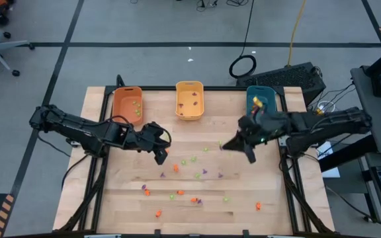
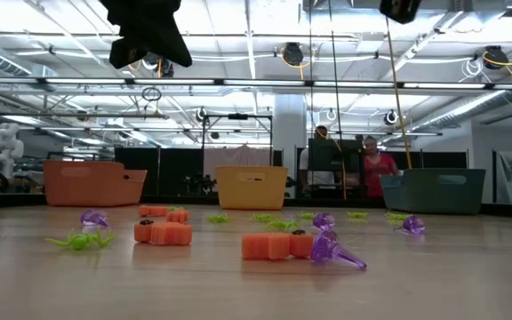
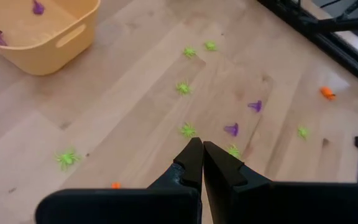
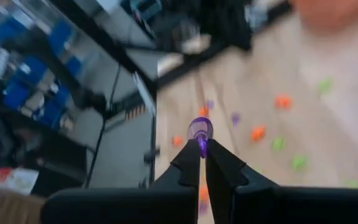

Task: Sort Halloween decoration
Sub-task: Put the purple witch hat toy into the yellow bin

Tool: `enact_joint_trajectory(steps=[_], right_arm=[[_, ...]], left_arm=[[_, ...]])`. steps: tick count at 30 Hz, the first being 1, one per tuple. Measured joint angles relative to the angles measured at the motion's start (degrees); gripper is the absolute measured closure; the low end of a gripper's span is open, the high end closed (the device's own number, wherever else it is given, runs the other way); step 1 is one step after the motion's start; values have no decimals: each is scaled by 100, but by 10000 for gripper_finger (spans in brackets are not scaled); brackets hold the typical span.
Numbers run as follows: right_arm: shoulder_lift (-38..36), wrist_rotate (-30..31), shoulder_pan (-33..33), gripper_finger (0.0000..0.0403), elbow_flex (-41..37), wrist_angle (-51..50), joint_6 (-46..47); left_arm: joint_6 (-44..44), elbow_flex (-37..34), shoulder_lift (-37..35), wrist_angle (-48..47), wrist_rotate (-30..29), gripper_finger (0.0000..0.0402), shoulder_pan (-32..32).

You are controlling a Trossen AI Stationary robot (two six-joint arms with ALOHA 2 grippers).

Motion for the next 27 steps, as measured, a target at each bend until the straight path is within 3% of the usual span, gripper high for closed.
enact_joint_trajectory(steps=[6,11,27], right_arm=[[-308,-57,-623,403,0,581,-943],[-401,-647,-1050,403,0,841,-1157],[-405,-1997,-1406,403,0,868,-1751]], left_arm=[[0,0,2,394,49,388,-2],[87,0,2,806,39,388,6],[190,0,2,1143,21,388,9]])
